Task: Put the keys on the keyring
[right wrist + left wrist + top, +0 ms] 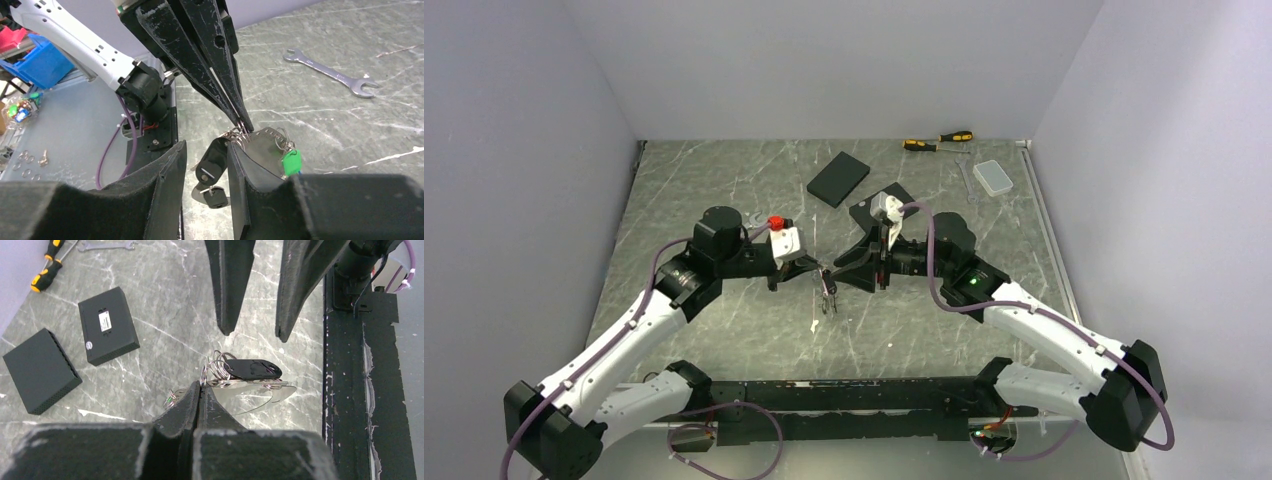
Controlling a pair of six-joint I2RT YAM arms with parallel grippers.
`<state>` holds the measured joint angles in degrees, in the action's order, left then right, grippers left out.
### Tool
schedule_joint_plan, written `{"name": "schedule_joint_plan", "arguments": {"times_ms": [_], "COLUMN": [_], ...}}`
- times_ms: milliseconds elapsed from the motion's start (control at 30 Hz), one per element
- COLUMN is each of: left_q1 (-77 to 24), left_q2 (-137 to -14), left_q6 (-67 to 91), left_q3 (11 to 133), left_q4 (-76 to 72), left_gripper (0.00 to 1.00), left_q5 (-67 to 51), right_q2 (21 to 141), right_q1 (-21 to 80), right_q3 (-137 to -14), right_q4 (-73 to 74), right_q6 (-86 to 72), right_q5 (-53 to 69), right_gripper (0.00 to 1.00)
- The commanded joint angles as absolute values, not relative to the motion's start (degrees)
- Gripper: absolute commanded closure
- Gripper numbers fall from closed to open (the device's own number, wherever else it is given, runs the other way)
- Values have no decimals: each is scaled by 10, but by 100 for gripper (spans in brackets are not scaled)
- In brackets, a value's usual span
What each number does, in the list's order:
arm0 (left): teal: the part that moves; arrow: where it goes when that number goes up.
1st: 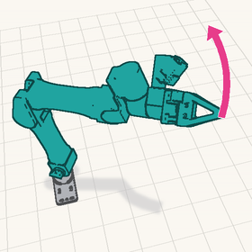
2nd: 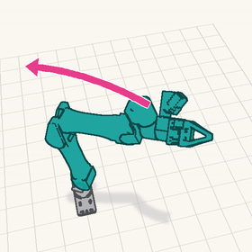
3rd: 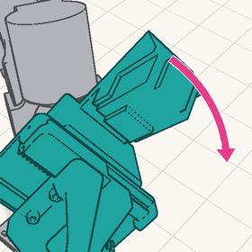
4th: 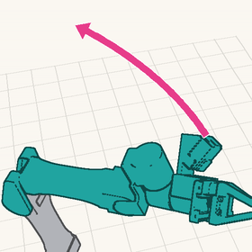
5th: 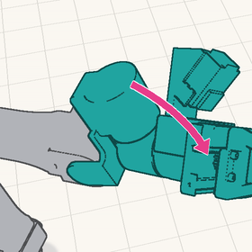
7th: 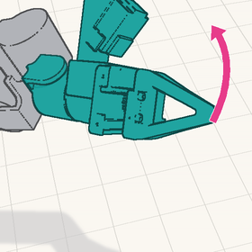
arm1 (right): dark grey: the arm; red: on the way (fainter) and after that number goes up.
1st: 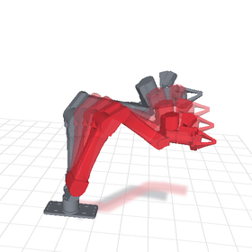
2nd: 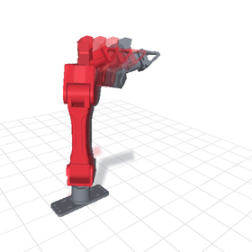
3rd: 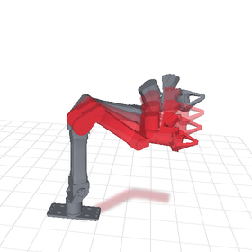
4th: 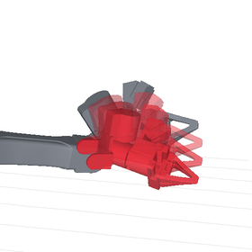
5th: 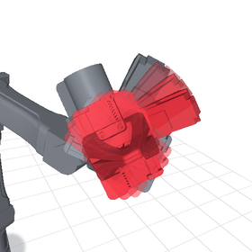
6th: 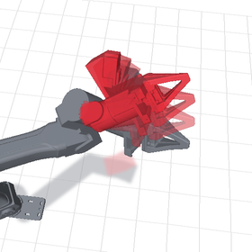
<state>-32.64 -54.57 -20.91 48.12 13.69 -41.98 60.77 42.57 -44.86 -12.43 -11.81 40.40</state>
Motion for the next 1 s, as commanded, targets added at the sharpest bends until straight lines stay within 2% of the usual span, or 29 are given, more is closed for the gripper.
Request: {"name": "schedule_joint_plan", "arguments": {"times_ms": [0, 667, 967], "left_q1": [-329, -329, -329], "left_q2": [-549, -548, -550], "left_q6": [-216, -211, -212], "left_q3": [509, 508, 509], "left_q4": [127, 124, 126], "left_gripper": [100, 100, 100], "left_q5": [-400, -397, -396], "right_q2": [596, 685, 689], "right_q1": [426, 444, 444], "right_q3": [-453, -432, -435], "right_q4": [-134, -182, -186], "right_q6": [-134, -141, -145], "right_q5": [399, 443, 448], "right_gripper": [62, 60, 54]}}
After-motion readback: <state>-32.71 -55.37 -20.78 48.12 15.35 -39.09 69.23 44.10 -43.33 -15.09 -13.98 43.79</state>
